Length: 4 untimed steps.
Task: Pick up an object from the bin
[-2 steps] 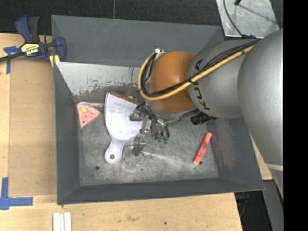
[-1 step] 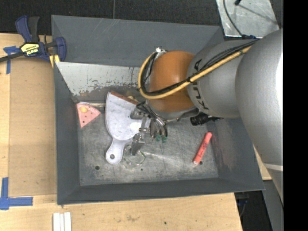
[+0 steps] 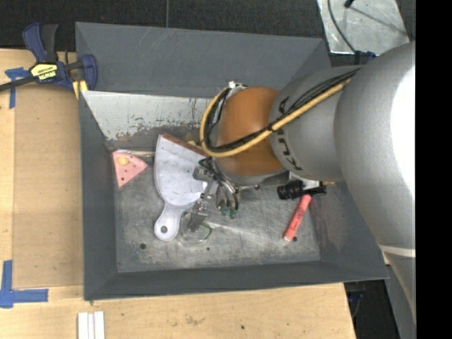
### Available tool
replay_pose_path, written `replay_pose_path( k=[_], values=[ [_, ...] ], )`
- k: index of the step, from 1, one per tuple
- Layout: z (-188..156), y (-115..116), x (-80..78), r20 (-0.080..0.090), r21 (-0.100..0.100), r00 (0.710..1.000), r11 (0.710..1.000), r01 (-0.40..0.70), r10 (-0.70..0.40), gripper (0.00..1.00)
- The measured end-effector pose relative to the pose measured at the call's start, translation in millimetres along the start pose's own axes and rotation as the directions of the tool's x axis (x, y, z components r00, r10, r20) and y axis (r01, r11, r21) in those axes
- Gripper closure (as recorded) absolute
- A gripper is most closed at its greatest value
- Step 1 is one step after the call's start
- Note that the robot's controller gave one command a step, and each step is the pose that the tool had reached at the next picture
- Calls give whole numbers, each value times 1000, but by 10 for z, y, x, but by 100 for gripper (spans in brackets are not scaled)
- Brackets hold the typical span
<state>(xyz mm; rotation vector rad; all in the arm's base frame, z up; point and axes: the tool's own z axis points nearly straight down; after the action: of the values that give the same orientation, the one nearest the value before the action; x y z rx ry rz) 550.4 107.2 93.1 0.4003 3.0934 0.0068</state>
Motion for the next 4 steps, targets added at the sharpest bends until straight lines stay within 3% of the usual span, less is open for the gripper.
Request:
replay_pose_path(
  k=[1,2,3,4],
  values=[
    [27,117,-23,-18,13,989,989,-149,149,0],
    [33,79,148,-4,-3,975,975,224,-224,100],
    [62,74,156,-1,-4,975,975,223,-223,0],
    [98,58,181,-10,-1,975,975,223,-223,100]
  ],
)
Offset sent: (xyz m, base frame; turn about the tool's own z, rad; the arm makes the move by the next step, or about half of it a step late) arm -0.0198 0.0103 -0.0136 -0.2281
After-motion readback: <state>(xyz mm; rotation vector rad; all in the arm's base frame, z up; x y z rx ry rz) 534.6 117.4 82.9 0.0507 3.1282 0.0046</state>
